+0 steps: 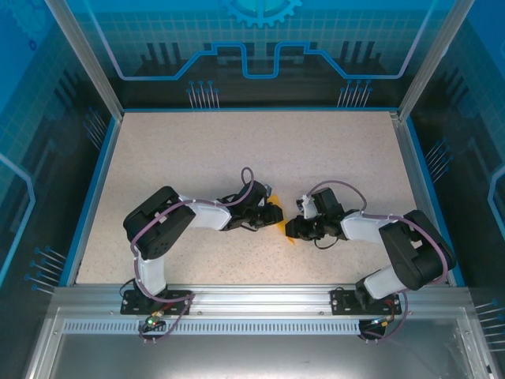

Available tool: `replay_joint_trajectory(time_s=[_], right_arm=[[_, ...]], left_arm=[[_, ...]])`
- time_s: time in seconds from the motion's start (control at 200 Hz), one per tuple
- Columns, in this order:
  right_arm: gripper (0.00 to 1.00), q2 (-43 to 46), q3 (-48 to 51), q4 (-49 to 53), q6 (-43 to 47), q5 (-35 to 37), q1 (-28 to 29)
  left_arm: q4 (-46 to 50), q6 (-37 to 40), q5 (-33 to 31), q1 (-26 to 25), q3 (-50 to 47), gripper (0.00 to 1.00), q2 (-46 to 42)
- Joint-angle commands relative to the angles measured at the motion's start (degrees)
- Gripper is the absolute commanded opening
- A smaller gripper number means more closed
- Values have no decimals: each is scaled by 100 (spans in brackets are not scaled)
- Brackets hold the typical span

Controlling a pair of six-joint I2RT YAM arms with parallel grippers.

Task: Fold a paper plane with a square sheet of paper (pick it up from the middle)
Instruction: Fold the wing for the fifth time at the center of the table.

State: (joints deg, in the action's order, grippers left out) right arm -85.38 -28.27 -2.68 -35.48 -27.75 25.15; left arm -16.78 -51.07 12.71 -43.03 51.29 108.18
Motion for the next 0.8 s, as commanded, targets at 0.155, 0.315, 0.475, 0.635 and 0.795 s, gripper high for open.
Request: replay_joint_trajectory(time_s=[0.155,0.315,0.475,0.635,0.795], right_arm=[[9,-266,-6,205,-30,126,77],[11,-289,148,-103,-221,-44,78],[21,232,155,22,-10,50,124],[35,854,51,698,603,838,265],[44,932,-128,993,988,1276,509]], left_arm=[[251,-47,-157,-20,-33,26,-33],[262,-61,-190,-3,-101,26,-43],[253,-61,-177,36,-125,26,-43],[237,-71,-144,49,-102,26,-43],[199,-96,-102,62,-84,26,-35]])
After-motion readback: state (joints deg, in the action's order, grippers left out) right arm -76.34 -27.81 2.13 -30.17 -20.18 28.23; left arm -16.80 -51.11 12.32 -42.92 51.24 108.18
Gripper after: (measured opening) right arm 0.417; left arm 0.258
